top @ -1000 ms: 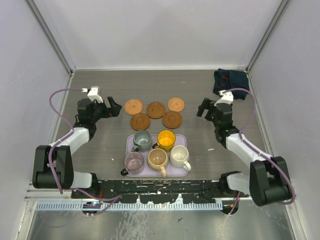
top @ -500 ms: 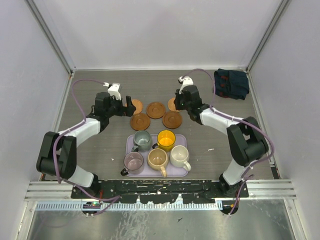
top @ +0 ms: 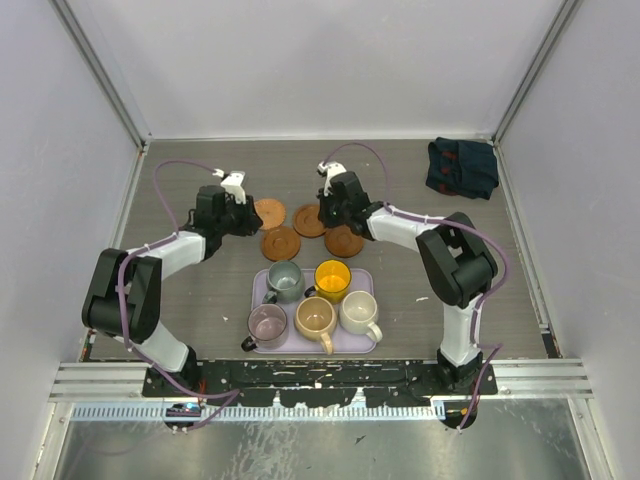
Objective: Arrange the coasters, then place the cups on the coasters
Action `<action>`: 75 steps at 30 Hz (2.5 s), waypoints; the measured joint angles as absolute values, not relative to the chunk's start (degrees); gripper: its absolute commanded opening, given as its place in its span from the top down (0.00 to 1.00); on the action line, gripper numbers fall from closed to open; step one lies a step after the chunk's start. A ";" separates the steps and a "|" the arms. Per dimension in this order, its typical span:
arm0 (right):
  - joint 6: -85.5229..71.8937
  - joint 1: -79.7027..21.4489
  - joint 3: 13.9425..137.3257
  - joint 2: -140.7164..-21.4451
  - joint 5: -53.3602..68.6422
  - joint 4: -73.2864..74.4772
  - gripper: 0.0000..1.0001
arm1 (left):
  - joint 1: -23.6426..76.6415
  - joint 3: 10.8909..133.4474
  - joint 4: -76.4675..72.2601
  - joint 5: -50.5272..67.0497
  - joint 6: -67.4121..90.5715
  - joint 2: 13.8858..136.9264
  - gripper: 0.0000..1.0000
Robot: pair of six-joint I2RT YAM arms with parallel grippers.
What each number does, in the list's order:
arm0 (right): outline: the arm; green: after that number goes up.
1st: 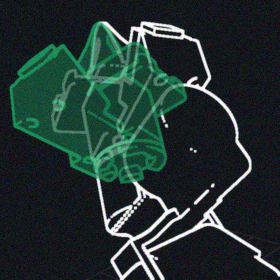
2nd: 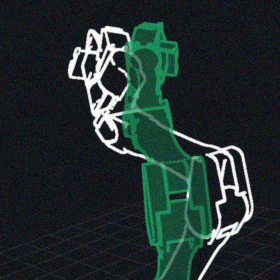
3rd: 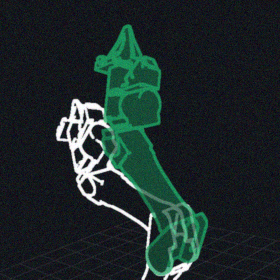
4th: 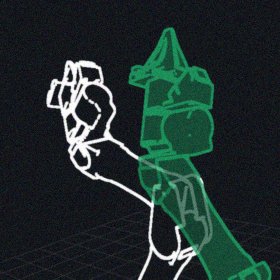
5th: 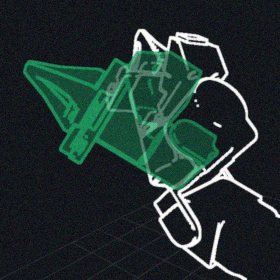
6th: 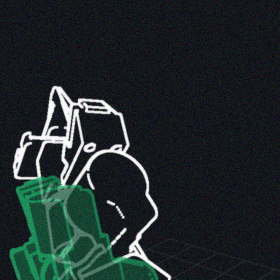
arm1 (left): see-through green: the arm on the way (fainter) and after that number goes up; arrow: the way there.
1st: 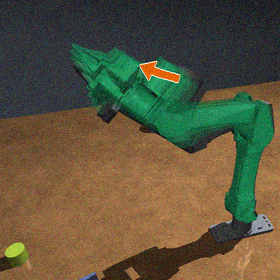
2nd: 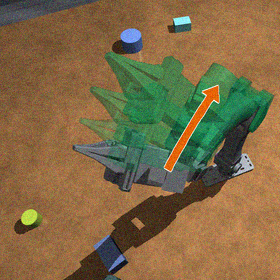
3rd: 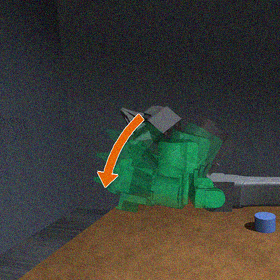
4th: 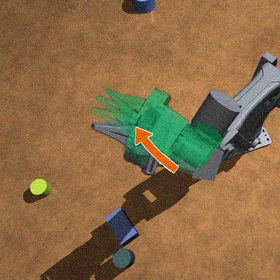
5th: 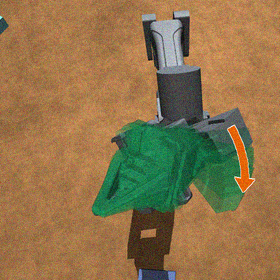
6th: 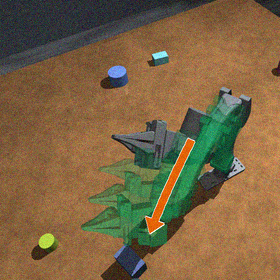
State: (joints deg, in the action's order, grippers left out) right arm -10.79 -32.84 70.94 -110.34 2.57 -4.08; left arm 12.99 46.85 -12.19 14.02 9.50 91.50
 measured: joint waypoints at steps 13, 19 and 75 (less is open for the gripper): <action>-9.56 -33.52 71.13 -111.02 -6.48 -1.06 0.93 | 12.99 50.00 -10.79 15.25 9.54 92.82 1.00; -9.37 -33.01 71.13 -111.02 -13.82 -0.89 0.93 | 12.99 56.69 -7.35 15.68 9.52 95.79 1.00; -17.89 -13.78 81.36 -119.11 -1.37 8.67 0.86 | 1.78 91.79 30.94 14.59 13.93 121.47 0.58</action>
